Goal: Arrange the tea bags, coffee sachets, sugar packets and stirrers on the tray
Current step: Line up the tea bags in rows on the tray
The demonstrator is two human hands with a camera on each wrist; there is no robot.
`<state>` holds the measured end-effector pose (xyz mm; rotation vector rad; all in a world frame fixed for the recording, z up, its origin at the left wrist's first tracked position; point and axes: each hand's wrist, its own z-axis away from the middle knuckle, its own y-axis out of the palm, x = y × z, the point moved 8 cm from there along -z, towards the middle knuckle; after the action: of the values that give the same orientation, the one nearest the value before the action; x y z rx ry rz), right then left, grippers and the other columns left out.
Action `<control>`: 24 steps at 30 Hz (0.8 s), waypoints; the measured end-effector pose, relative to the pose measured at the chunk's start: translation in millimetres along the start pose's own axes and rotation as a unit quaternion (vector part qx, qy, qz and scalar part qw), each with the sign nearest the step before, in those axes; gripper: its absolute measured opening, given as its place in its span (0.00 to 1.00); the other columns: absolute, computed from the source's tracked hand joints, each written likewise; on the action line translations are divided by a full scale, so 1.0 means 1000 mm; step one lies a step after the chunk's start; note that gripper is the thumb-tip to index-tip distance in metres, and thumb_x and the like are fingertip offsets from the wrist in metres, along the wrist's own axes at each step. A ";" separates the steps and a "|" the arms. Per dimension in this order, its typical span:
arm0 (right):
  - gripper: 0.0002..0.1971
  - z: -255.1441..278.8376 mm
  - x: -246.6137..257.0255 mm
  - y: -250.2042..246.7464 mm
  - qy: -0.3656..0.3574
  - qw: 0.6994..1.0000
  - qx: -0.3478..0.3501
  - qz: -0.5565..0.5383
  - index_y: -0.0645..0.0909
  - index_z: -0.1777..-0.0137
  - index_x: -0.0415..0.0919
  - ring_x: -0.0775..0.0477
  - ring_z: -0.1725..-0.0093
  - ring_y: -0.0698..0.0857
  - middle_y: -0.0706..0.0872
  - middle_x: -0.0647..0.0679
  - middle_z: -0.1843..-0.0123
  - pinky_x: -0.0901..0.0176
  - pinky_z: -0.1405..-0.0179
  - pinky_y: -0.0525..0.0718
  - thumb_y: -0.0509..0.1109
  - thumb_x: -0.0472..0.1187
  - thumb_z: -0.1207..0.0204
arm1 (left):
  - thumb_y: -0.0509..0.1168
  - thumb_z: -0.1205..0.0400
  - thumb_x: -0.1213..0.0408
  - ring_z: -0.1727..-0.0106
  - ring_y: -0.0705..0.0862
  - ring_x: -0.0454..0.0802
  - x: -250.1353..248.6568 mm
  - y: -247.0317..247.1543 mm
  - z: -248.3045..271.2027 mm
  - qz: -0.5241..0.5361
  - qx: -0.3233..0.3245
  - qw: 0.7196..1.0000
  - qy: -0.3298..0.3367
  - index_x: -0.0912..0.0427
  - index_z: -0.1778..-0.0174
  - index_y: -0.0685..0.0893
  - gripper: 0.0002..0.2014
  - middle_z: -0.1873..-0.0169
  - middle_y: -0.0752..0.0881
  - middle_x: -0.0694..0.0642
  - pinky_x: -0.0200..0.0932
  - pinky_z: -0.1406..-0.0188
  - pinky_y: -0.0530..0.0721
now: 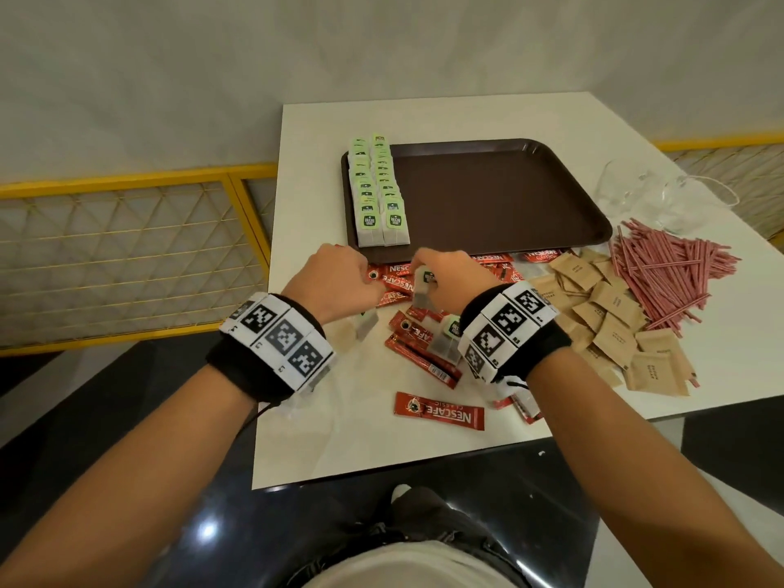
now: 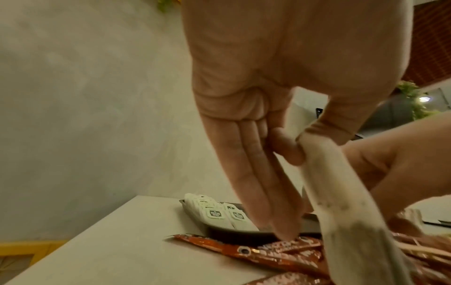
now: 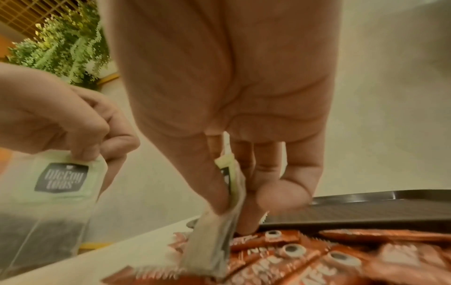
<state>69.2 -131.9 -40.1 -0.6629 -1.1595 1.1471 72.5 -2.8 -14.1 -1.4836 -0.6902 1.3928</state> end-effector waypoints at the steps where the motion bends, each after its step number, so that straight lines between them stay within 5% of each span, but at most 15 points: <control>1: 0.18 -0.002 0.000 -0.005 -0.002 1.000 -0.012 -0.018 0.71 0.34 0.44 0.40 0.45 0.83 0.81 0.40 0.40 0.45 0.44 0.85 0.66 0.35 0.23 | 0.64 0.23 0.62 0.65 0.77 0.52 0.001 -0.004 -0.002 0.033 -0.007 0.999 -0.005 0.58 0.78 0.68 0.18 0.75 0.73 0.53 0.39 0.71 0.70; 6: 0.12 -0.018 -0.006 -0.029 -0.014 0.995 -0.068 -0.077 0.74 0.38 0.41 0.42 0.44 0.83 0.83 0.40 0.39 0.57 0.49 0.81 0.65 0.35 0.21 | 0.65 0.22 0.66 0.77 0.78 0.43 0.006 -0.023 -0.019 0.149 -0.047 0.987 -0.031 0.59 0.77 0.69 0.17 0.77 0.75 0.51 0.26 0.85 0.71; 9: 0.12 -0.031 -0.010 -0.040 -0.030 0.991 -0.068 -0.110 0.78 0.38 0.40 0.45 0.42 0.82 0.82 0.43 0.37 0.61 0.51 0.76 0.65 0.37 0.20 | 0.66 0.22 0.69 0.66 0.88 0.51 0.021 -0.024 -0.037 0.281 -0.042 0.957 -0.066 0.62 0.71 0.74 0.12 0.65 0.85 0.57 0.42 0.69 0.89; 12: 0.13 -0.052 -0.017 -0.042 -0.037 0.985 -0.034 -0.168 0.79 0.36 0.41 0.48 0.51 0.83 0.83 0.43 0.37 0.60 0.53 0.81 0.65 0.39 0.19 | 0.64 0.21 0.71 0.64 0.89 0.54 0.036 -0.022 -0.055 0.331 -0.025 0.939 -0.092 0.60 0.68 0.76 0.09 0.59 0.87 0.62 0.46 0.64 0.90; 17: 0.15 -0.087 -0.029 -0.040 -0.009 0.969 -0.010 -0.249 0.78 0.34 0.39 0.51 0.66 0.80 0.81 0.47 0.46 0.66 0.72 0.80 0.67 0.39 0.20 | 0.60 0.17 0.73 0.61 0.87 0.53 0.047 -0.015 -0.082 0.296 0.016 0.953 -0.066 0.57 0.59 0.77 0.08 0.56 0.85 0.60 0.41 0.63 0.89; 20: 0.12 -0.106 -0.032 -0.037 0.011 0.962 -0.001 -0.272 0.79 0.40 0.39 0.50 0.57 0.81 0.81 0.47 0.47 0.61 0.65 0.84 0.69 0.37 0.22 | 0.60 0.17 0.71 0.52 0.83 0.53 0.049 -0.006 -0.099 0.281 0.050 0.957 -0.051 0.55 0.54 0.79 0.07 0.52 0.81 0.60 0.44 0.57 0.88; 24: 0.10 -0.123 -0.035 -0.033 0.027 0.959 0.016 -0.282 0.79 0.44 0.40 0.53 0.68 0.80 0.84 0.45 0.52 0.62 0.69 0.84 0.71 0.35 0.24 | 0.59 0.16 0.72 0.59 0.80 0.49 0.046 0.004 -0.121 0.252 0.081 0.964 -0.036 0.57 0.45 0.79 0.08 0.57 0.77 0.55 0.40 0.59 0.87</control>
<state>196.8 -158.4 -62.9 -0.2995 -1.1791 0.6549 196.5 5.4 -49.4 -1.5439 -0.2339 1.8461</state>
